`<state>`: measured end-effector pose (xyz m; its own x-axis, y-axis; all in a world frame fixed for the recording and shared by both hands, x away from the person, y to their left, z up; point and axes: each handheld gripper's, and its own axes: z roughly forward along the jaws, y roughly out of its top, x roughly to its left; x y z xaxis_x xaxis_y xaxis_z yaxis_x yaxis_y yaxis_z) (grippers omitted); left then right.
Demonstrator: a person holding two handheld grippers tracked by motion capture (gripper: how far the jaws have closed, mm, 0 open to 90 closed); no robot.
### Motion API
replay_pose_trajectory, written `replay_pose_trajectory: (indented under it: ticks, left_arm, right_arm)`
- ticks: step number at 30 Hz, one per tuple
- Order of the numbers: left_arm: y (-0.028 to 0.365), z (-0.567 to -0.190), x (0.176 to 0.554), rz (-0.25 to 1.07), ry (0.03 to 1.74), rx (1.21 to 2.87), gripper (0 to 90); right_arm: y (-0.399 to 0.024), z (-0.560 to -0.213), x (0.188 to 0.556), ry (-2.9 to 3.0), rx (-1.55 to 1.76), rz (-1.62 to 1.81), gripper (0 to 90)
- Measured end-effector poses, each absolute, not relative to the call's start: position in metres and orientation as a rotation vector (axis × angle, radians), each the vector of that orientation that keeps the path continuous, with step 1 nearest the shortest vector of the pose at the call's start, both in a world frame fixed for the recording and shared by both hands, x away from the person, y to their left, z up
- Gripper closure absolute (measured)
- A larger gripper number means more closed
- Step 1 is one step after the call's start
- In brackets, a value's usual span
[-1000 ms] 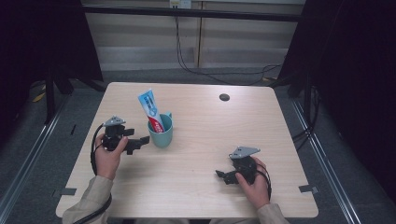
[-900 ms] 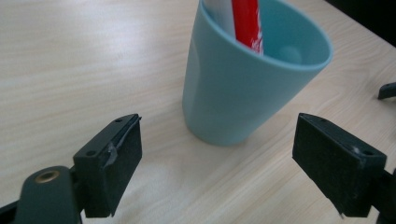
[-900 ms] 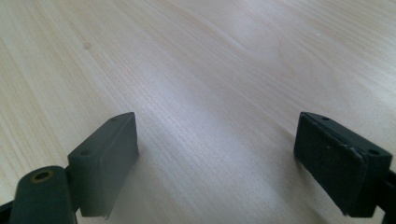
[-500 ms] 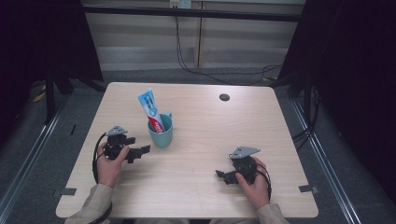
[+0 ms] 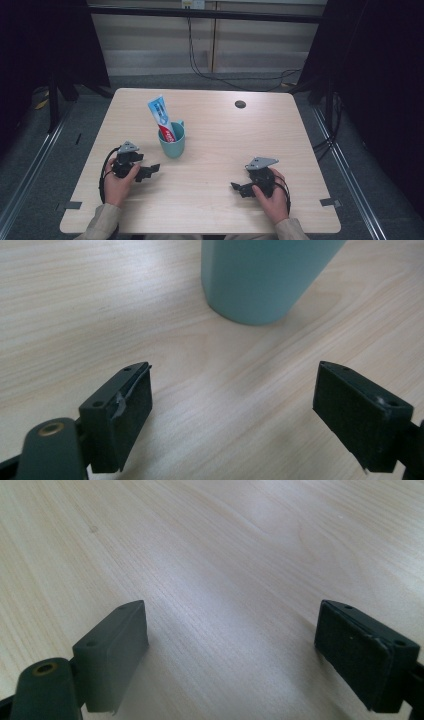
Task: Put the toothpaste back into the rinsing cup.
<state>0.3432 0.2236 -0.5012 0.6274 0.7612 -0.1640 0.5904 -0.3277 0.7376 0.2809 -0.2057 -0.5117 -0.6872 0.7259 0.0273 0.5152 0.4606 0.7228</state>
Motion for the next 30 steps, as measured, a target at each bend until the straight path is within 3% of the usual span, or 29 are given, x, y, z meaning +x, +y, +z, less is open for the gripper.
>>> replay_pose_trajectory:
  ticks: [30]
  left_arm:
    - [0.214, -0.51, 0.334, 0.384, 0.942, 2.171, 13.2]
  right_arm:
    - [-0.206, -0.512, 0.281, 2.428, 1.062, 1.056, 13.3]
